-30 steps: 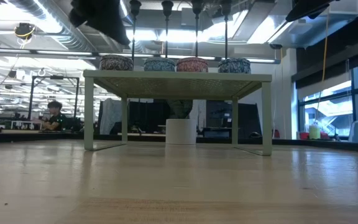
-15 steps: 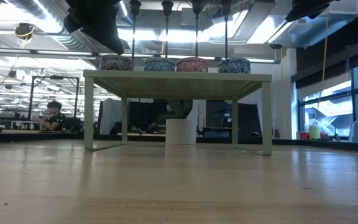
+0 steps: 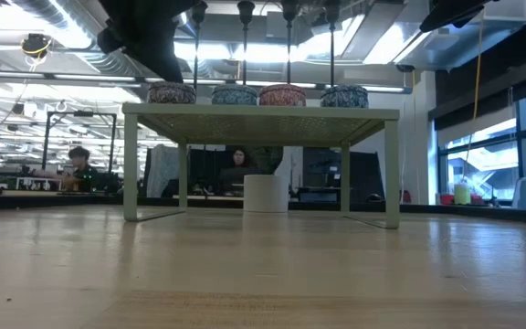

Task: Pick & Place candle stick holders
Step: Adjust the red scented candle on the shelf

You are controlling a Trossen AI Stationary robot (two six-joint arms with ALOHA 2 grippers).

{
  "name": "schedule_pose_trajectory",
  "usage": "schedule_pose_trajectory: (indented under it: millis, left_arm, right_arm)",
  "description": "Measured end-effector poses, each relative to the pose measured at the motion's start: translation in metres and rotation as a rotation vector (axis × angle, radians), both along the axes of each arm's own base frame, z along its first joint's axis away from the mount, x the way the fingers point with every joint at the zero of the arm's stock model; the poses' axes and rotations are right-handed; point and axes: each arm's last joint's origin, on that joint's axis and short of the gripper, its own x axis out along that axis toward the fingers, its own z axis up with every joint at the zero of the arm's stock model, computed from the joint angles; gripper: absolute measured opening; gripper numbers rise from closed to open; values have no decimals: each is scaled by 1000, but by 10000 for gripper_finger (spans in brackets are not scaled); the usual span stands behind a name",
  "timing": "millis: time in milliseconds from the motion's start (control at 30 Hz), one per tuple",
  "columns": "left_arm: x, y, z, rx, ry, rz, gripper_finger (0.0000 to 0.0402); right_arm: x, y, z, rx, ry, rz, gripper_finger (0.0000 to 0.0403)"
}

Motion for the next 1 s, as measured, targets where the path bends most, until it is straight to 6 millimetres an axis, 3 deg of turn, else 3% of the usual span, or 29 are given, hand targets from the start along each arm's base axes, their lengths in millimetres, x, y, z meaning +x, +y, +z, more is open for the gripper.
schedule_pose_trajectory:
  millis: [533, 1000]
  left_arm:
    - [2, 1, 1, -1, -6, -10, 1]
    - [10, 15, 2, 15, 6, -41, 2]
  right_arm:
    - [0, 0, 0, 0, 0, 0, 46]
    - [0, 0, 0, -6, 2, 5, 46]
